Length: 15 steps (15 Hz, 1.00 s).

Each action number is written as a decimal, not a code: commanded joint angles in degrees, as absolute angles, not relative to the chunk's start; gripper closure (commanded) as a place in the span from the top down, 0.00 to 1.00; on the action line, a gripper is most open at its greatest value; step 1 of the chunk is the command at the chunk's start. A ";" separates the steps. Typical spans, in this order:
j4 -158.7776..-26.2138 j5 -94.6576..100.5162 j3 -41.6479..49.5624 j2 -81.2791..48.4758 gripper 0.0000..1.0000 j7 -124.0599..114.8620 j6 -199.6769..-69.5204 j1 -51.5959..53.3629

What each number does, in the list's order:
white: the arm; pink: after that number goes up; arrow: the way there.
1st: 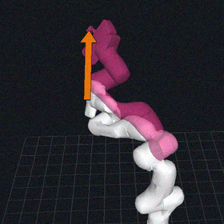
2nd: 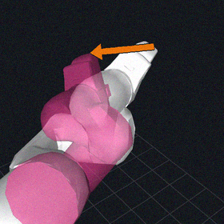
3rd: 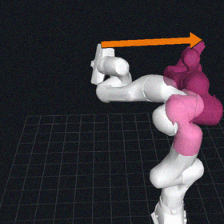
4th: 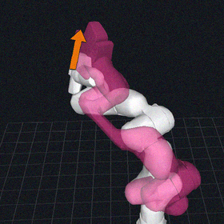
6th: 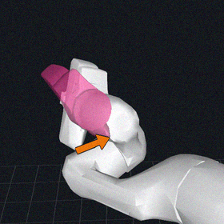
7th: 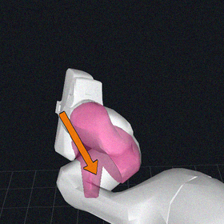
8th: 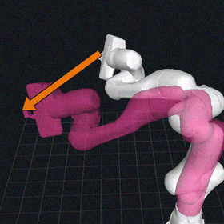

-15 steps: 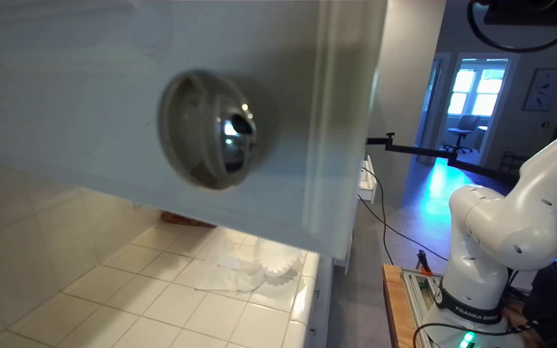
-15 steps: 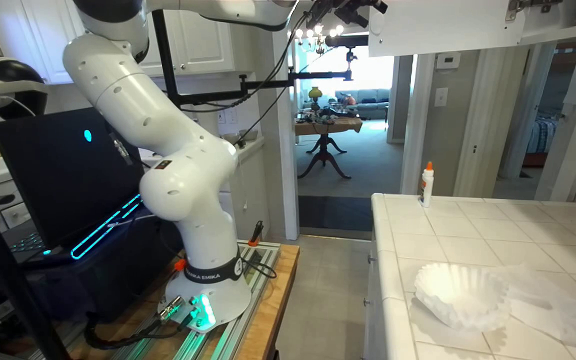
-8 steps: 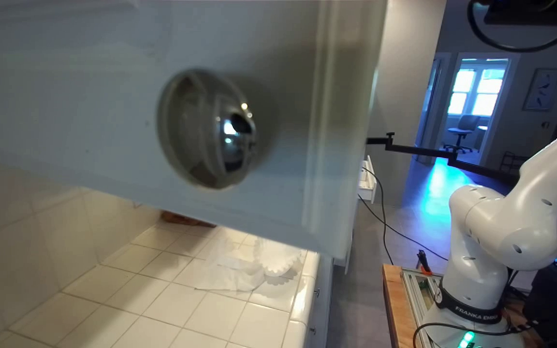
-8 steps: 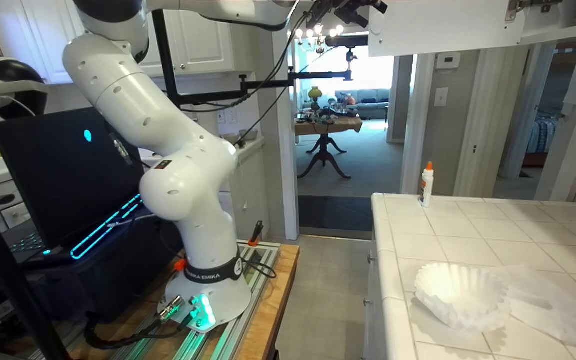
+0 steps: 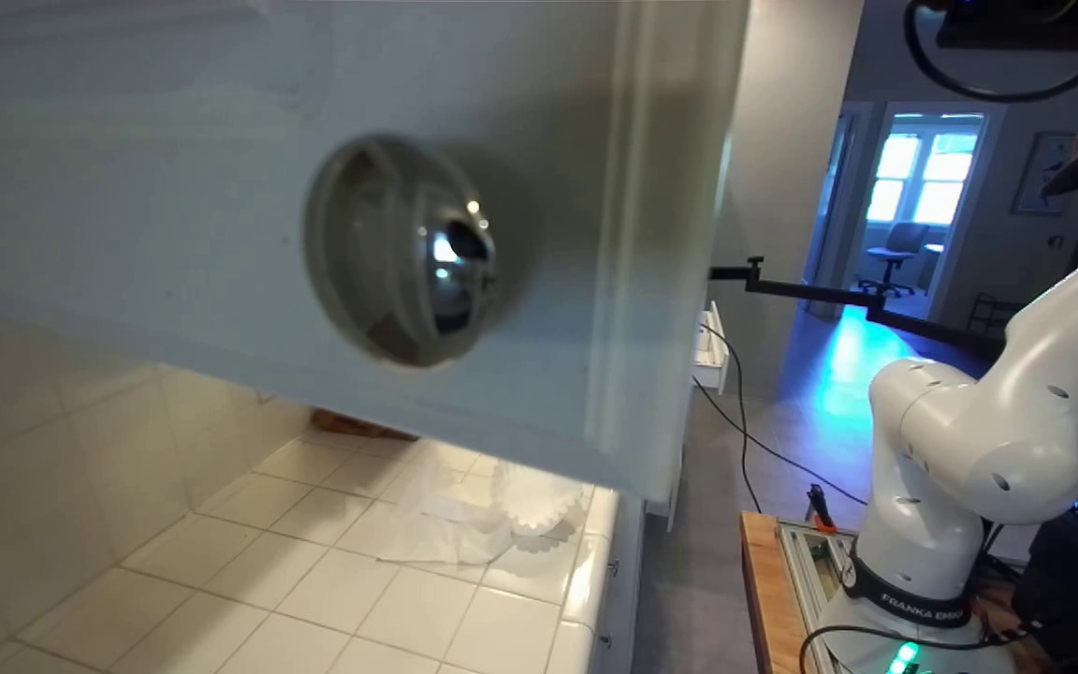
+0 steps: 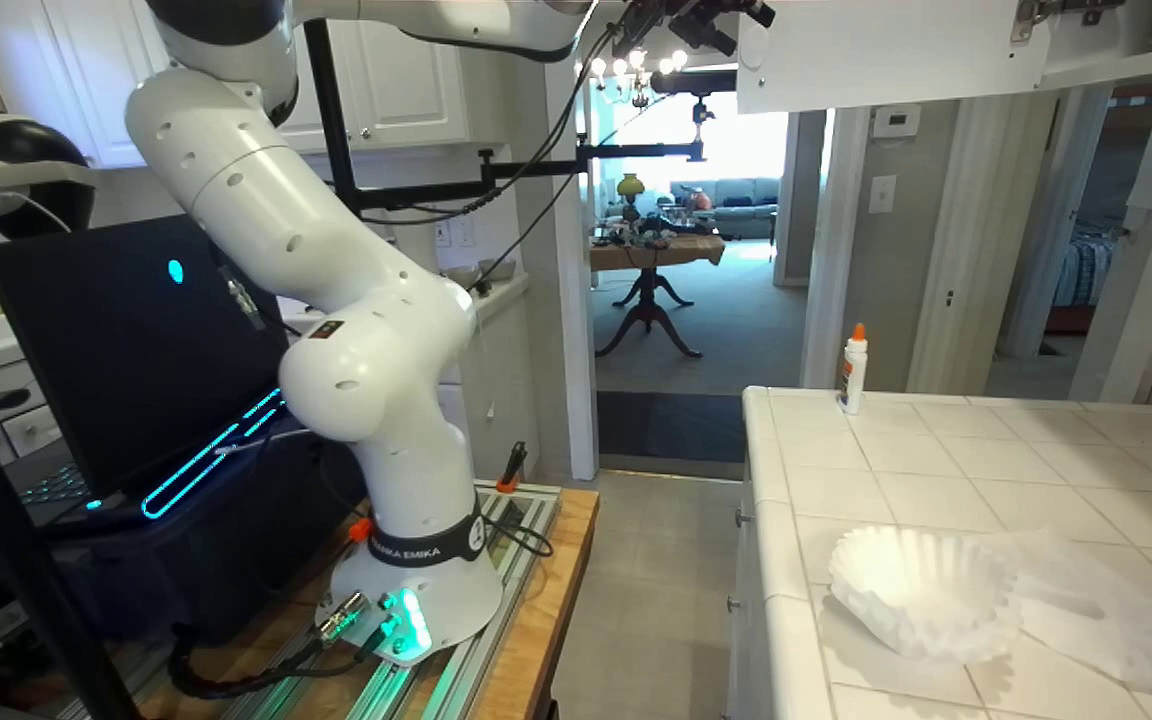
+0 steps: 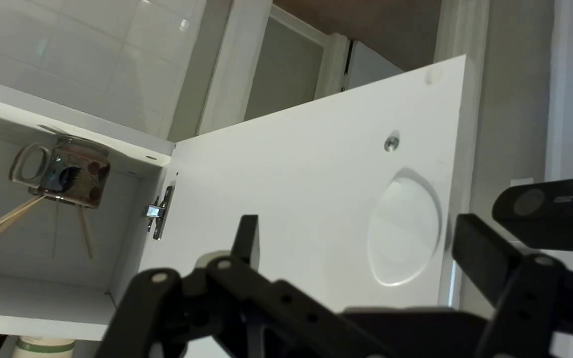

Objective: Close the left door of the upper cabinet.

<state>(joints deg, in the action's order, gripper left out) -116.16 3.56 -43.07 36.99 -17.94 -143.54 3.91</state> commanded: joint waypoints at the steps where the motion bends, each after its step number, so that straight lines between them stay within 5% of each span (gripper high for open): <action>1: -116.35 4.22 -42.15 36.19 1.00 -18.49 -143.69 5.85; 15: -118.17 4.65 -46.07 37.12 1.00 -25.68 -156.74 2.63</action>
<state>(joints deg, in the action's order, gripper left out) -116.92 3.56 -44.23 36.02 -21.67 -151.49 5.16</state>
